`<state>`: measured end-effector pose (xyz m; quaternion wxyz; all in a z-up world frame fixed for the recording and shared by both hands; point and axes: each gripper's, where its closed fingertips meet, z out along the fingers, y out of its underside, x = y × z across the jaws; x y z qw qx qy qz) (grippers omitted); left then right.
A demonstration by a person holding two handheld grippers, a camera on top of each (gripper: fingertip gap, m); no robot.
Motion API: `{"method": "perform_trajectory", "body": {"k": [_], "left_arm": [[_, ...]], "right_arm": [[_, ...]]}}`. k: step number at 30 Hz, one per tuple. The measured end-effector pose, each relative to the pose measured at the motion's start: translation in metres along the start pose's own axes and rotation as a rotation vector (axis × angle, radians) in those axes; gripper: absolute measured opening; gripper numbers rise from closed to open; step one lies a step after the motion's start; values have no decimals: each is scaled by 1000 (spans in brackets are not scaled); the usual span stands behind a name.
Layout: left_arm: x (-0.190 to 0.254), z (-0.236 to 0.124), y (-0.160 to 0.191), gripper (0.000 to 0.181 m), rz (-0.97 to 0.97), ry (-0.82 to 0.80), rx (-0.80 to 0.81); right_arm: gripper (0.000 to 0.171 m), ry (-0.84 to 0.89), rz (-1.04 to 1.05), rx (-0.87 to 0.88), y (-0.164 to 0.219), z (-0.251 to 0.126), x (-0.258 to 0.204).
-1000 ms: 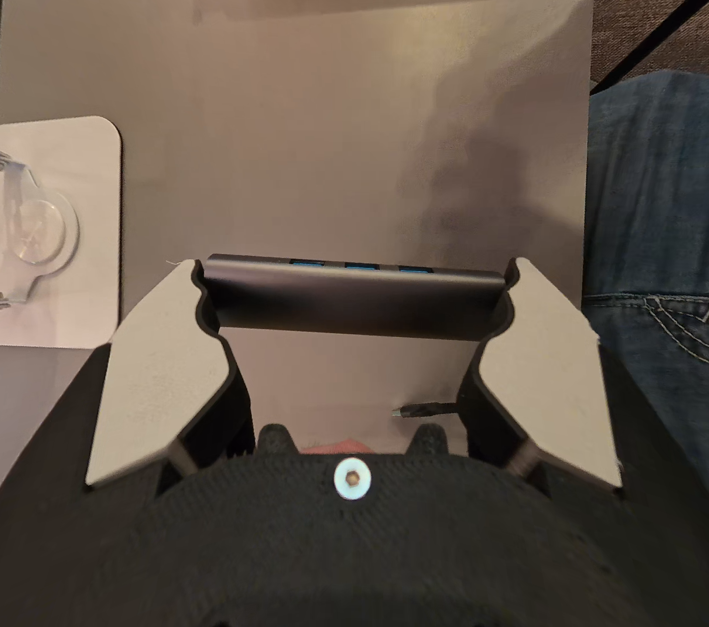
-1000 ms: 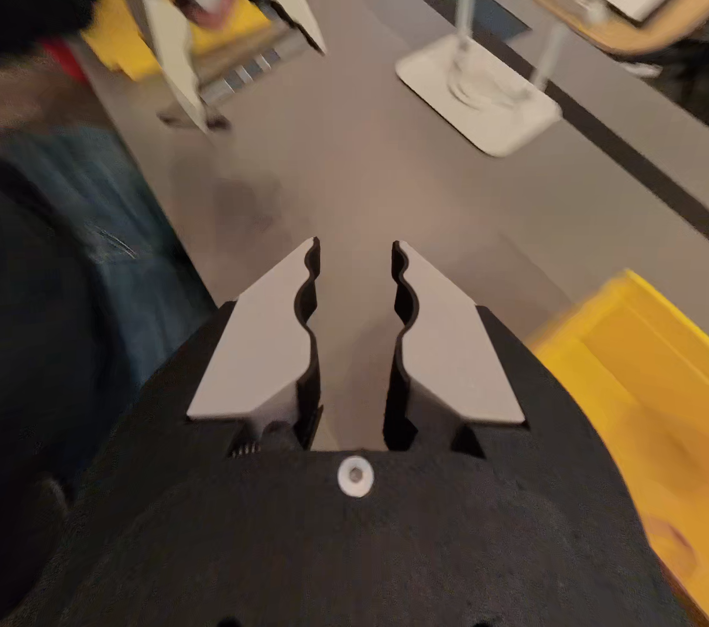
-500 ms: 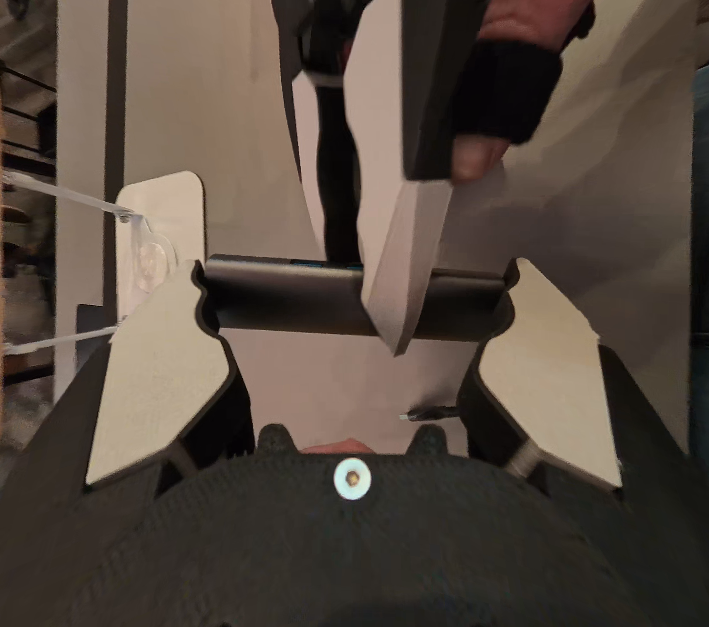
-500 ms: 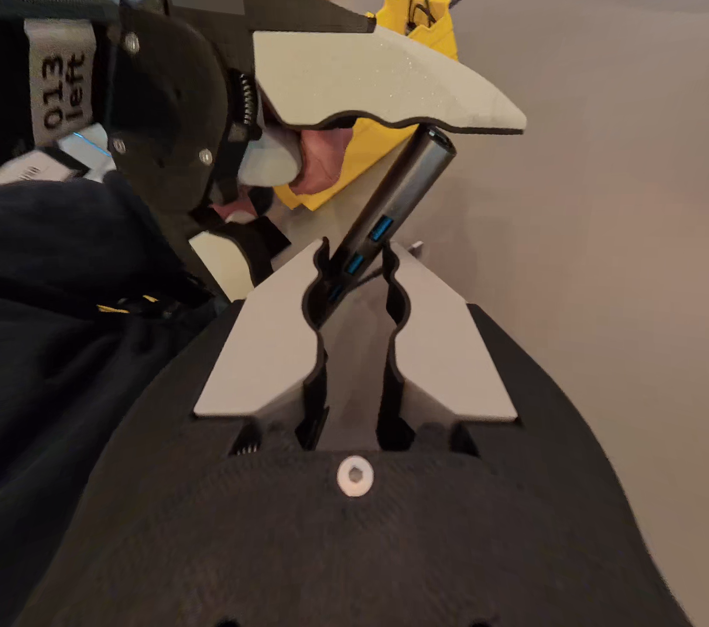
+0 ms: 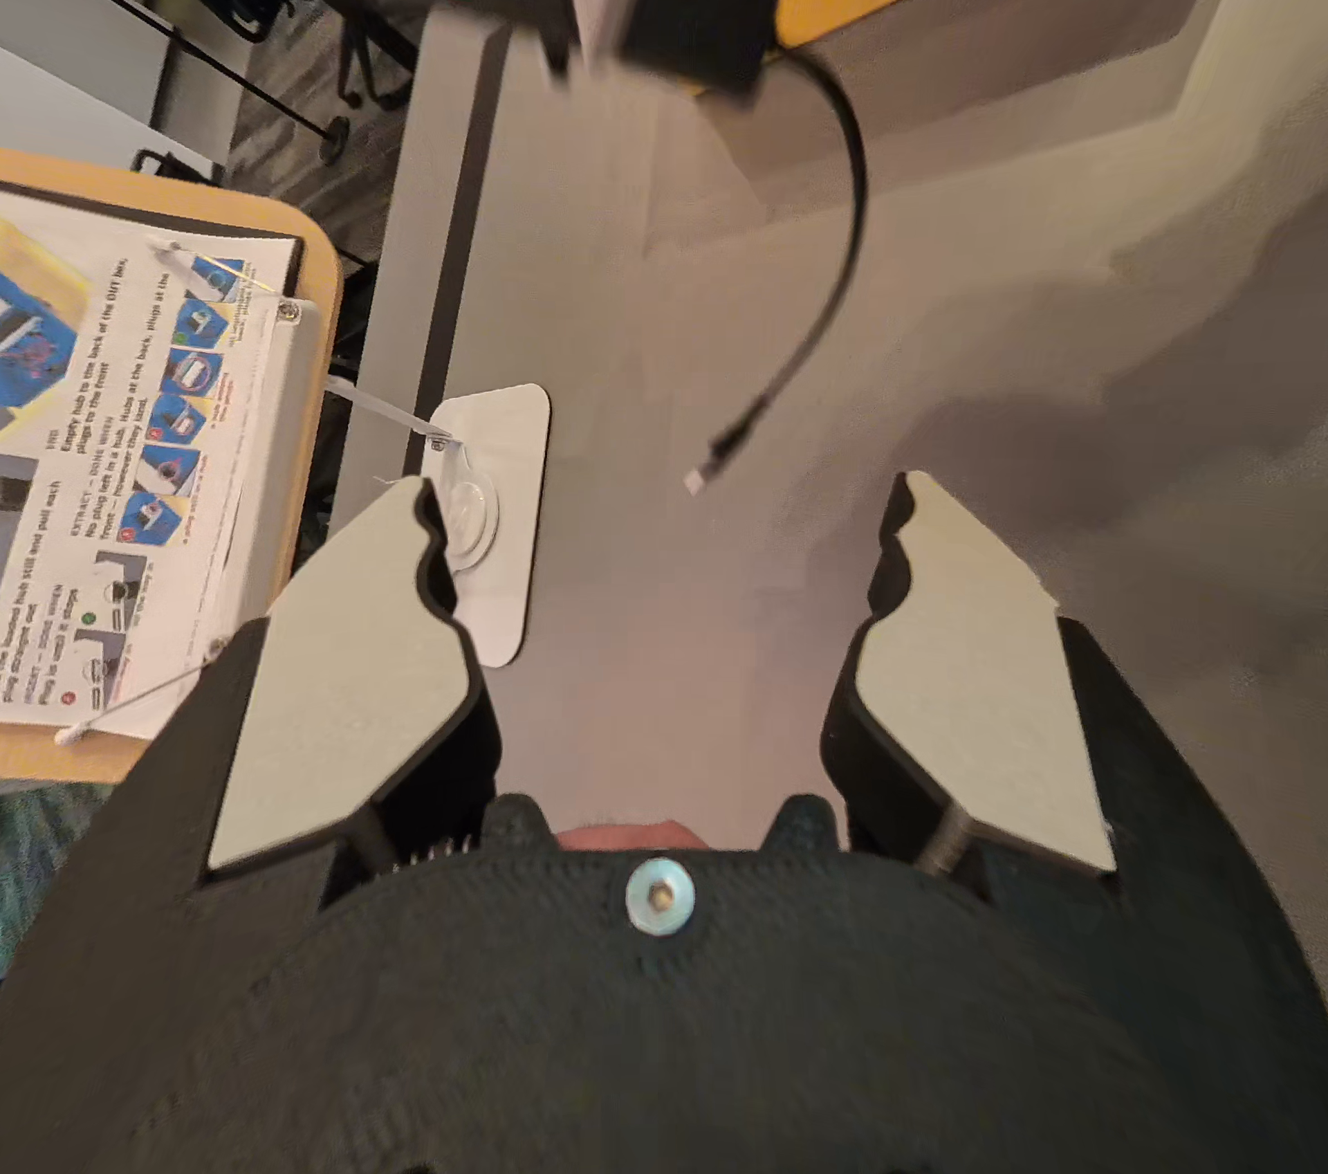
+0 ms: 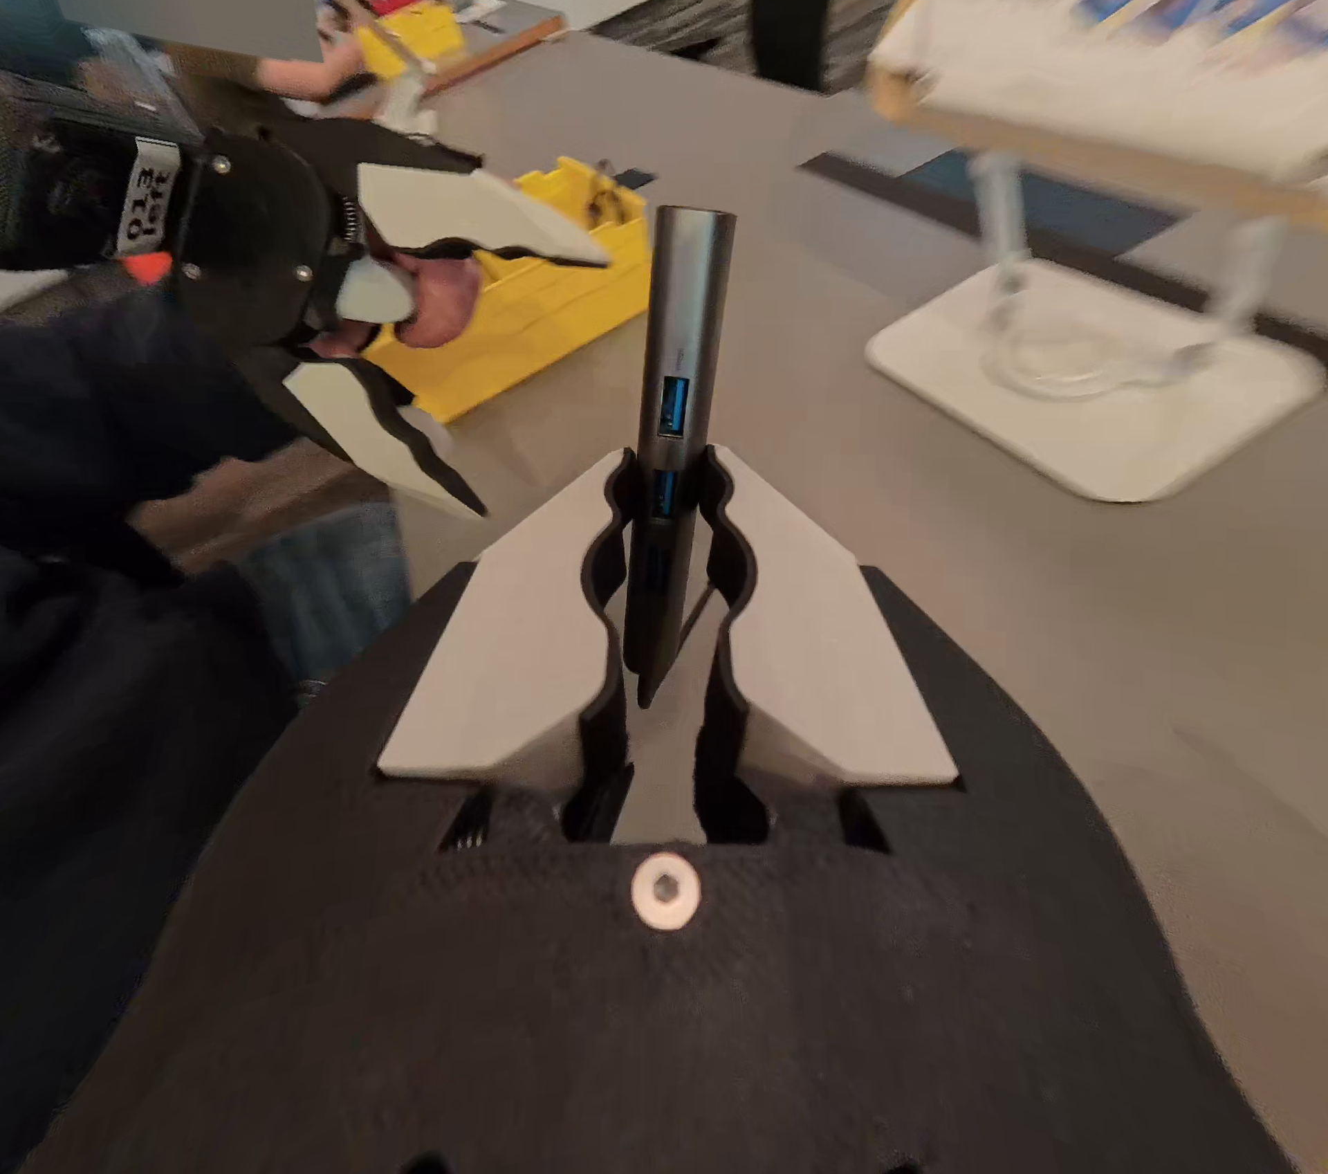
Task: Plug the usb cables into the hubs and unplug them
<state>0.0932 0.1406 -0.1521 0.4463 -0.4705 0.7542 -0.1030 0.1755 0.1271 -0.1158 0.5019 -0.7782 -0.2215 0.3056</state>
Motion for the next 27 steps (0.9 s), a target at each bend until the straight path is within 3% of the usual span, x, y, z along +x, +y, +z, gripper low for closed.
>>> {"method": "perform_trajectory", "body": {"k": [6,11,13,19,27], "left_arm": [[1,-8,22,117,-83,16,-40],[8,-7,36,117,-112,28,-70],[11,-6,40,116,-133,40,-73],[19,-4,55,114,-170,61,-103],[26,1,68,113,-187,74,-138]], "right_arm": [[15,342,-248,6,-61,-145,50],[15,602,-393,-245,-46,-225,106],[15,644,-414,-342,-25,-235,130],[16,604,-515,-635,57,-218,178],[15,453,-473,-959,149,-194,220]]}}
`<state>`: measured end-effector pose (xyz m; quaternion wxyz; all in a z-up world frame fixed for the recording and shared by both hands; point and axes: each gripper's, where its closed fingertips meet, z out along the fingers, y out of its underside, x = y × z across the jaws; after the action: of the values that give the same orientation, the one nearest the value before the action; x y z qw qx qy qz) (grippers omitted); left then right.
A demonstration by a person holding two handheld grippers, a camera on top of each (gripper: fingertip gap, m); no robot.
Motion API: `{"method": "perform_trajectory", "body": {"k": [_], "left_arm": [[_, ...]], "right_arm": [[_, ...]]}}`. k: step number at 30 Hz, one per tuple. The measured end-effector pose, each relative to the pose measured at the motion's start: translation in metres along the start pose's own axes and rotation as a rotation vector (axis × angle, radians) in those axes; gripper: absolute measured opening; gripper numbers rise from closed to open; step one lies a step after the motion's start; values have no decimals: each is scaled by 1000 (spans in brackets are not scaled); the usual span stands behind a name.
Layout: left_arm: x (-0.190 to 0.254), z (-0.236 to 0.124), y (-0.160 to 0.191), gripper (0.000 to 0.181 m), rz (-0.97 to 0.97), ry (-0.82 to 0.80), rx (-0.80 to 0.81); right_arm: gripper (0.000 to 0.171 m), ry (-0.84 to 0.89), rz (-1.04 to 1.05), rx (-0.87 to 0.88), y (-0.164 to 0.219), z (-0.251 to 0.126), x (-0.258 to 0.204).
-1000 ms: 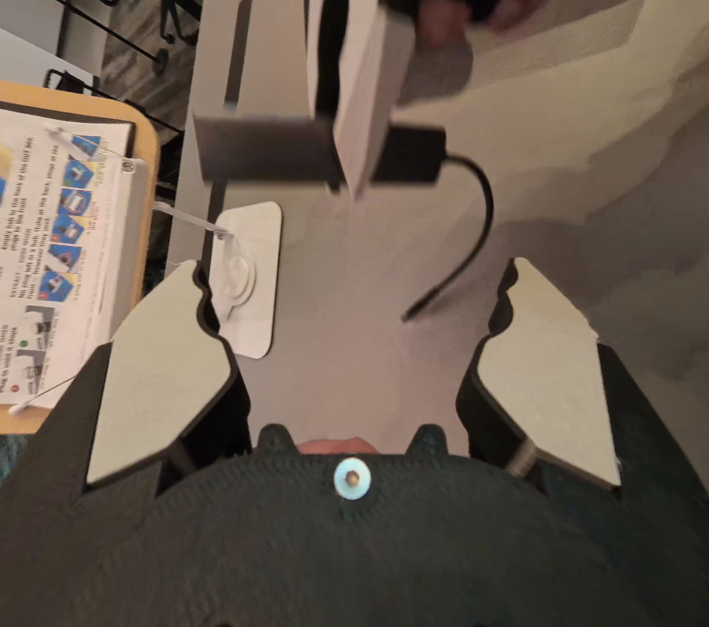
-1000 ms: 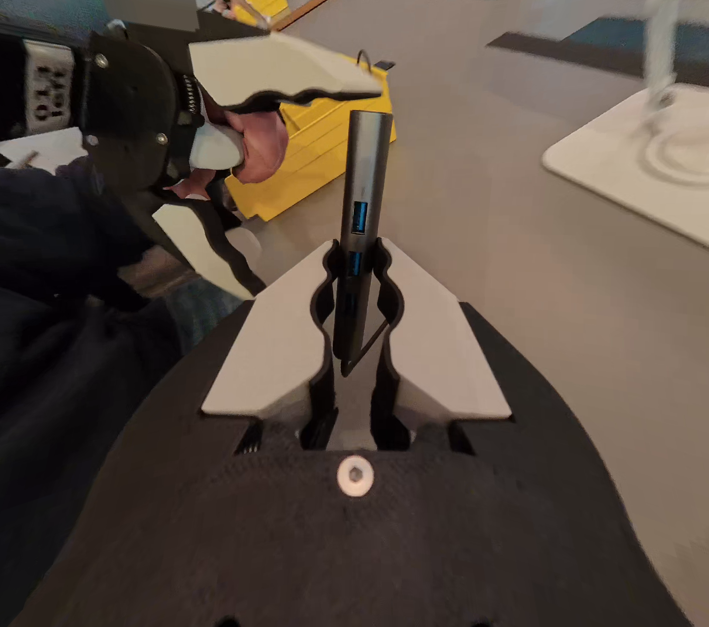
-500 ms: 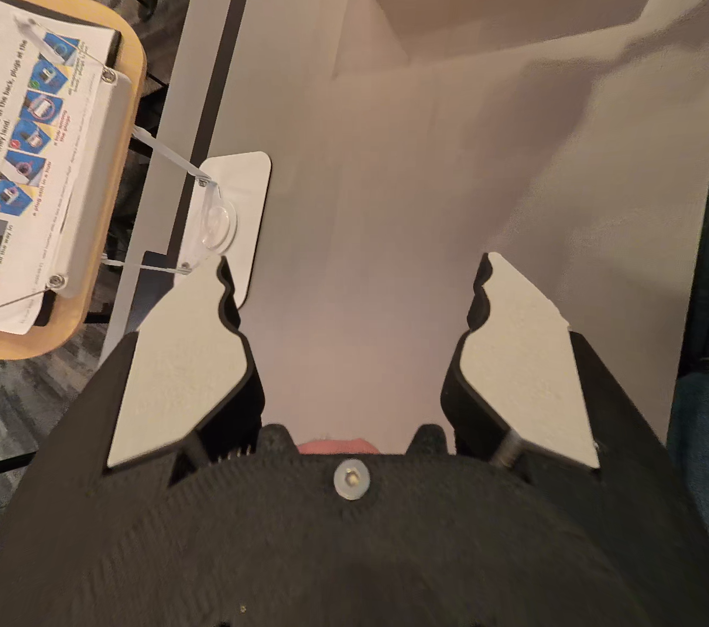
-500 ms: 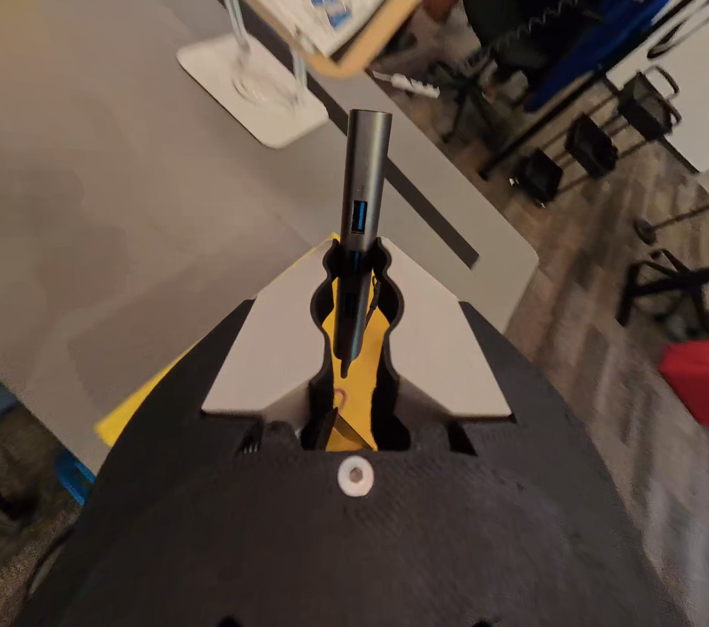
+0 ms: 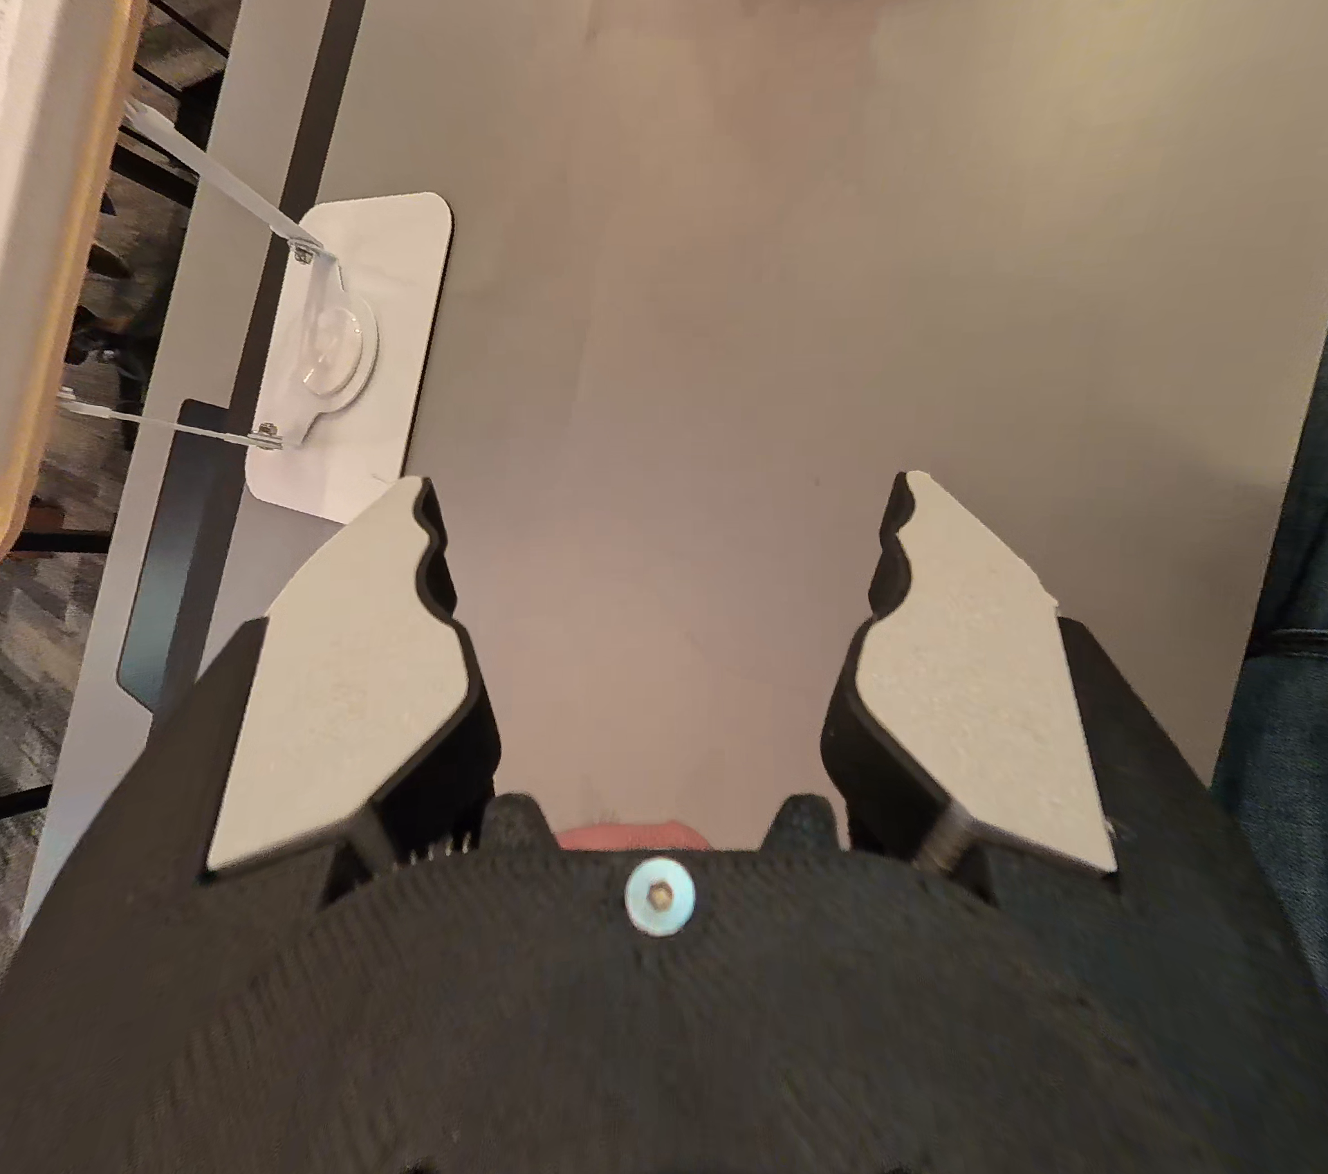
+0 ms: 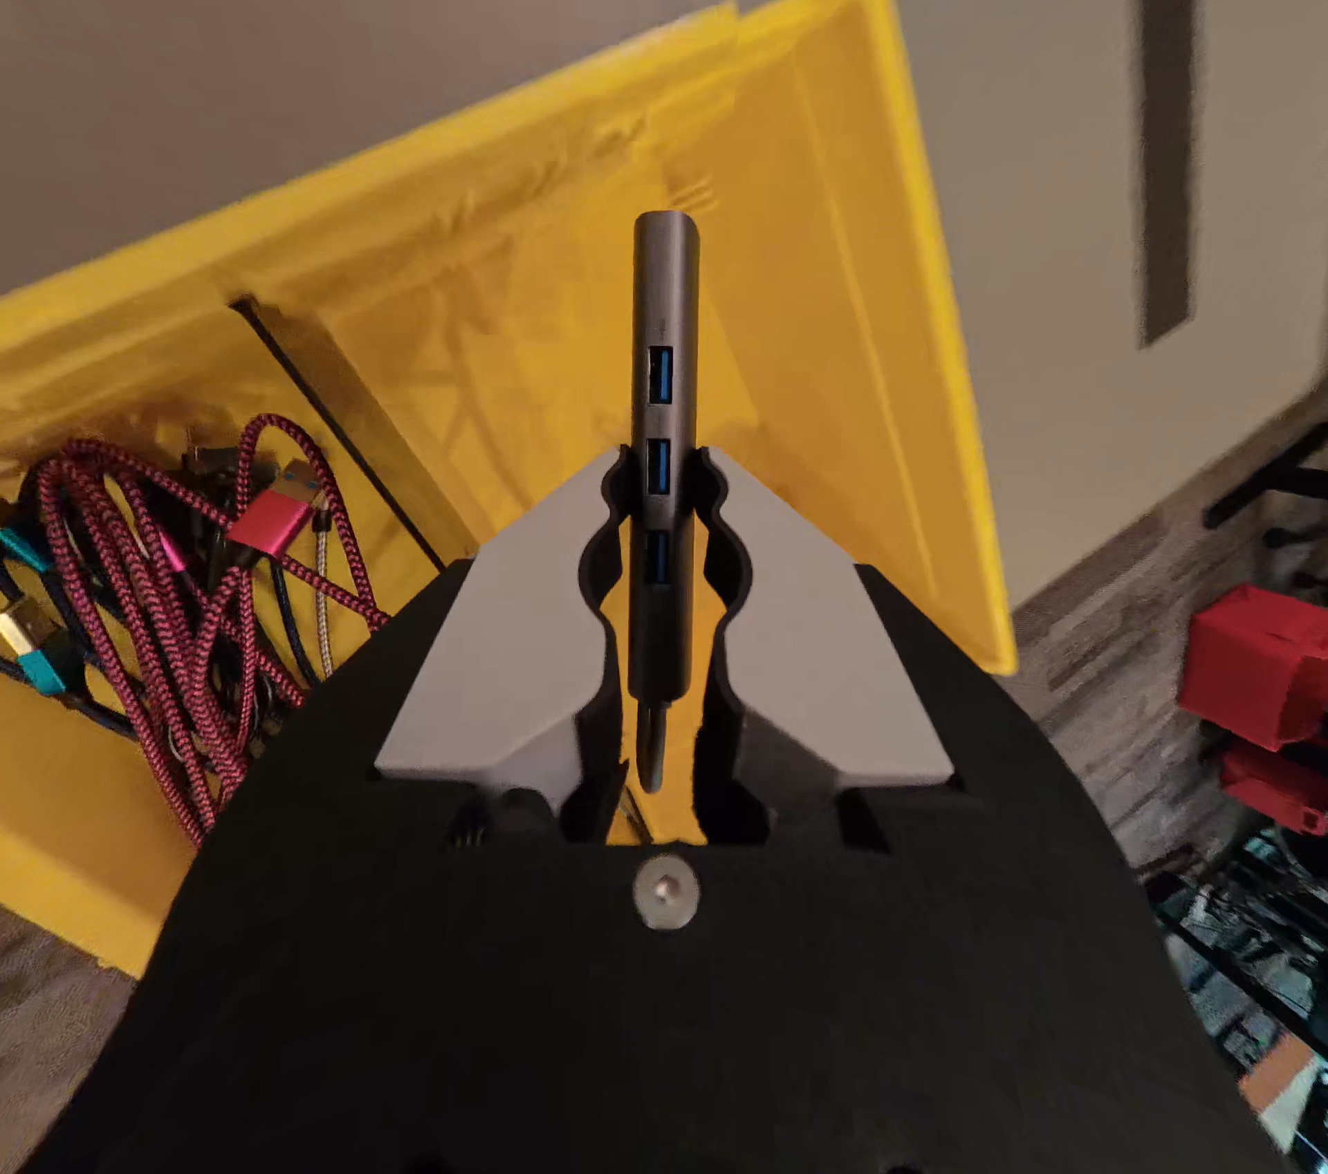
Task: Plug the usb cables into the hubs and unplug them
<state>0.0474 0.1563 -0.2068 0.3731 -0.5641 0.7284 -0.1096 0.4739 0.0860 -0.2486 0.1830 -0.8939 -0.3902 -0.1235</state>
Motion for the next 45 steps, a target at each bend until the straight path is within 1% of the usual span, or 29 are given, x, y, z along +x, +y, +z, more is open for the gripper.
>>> {"method": "perform_trajectory", "body": {"k": [3,5,7,9,10,11,15,18,20,22,24,27,30,32,34,35,37,40,43,45], "left_arm": [[1,2,4,113,3,3,-13],[2,3,6,112,-1,10,-16],[2,4,9,112,0,11,-26],[2,4,10,112,-1,12,-29],[1,3,11,112,-1,10,-31],[0,2,11,112,-3,7,-32],[-5,-5,14,112,-15,-11,-30],[-16,-21,19,108,-11,-56,-30],[-33,-42,25,106,13,-109,-50],[-55,-68,35,101,9,-161,-78],[-79,-98,53,97,1,-228,-127],[-107,-138,91,91,-29,-275,-236],[-131,-166,137,86,-86,-297,-333],[-140,-174,167,79,-117,-275,-380],[-141,-171,203,72,-173,-211,-469],[-142,-168,221,75,-211,-191,-514],[-139,-154,250,74,-265,-129,-568],[-138,-136,297,69,-262,-49,-718],[-137,-118,330,64,-278,62,-819],[-132,-105,346,62,-313,146,-856]], "right_arm": [[14,-116,-11,-83,17,26,-8],[14,-198,-12,-85,20,39,-15],[15,-273,8,-164,31,47,-20],[28,-347,45,-181,30,48,-25],[29,-370,59,-174,26,45,-25],[35,-367,61,-167,23,41,-22],[46,-272,67,-130,8,15,2],[47,-158,61,-85,-11,-16,17],[45,-86,55,-26,-31,-41,19],[41,-43,23,81,-61,-68,9],[35,-20,-7,195,-92,-94,-8],[28,-4,-73,322,-130,-119,-40],[23,-41,-110,415,-161,-130,-79],[21,-86,-138,468,-181,-130,-105],[20,-124,-166,492,-196,-125,-128],[20,-139,-178,500,-202,-122,-137],[19,-170,-194,512,-213,-115,-153],[19,-203,-225,489,-221,-100,-171],[19,-237,-233,477,-225,-90,-180],[19,-256,-225,480,-228,-87,-184]]}}
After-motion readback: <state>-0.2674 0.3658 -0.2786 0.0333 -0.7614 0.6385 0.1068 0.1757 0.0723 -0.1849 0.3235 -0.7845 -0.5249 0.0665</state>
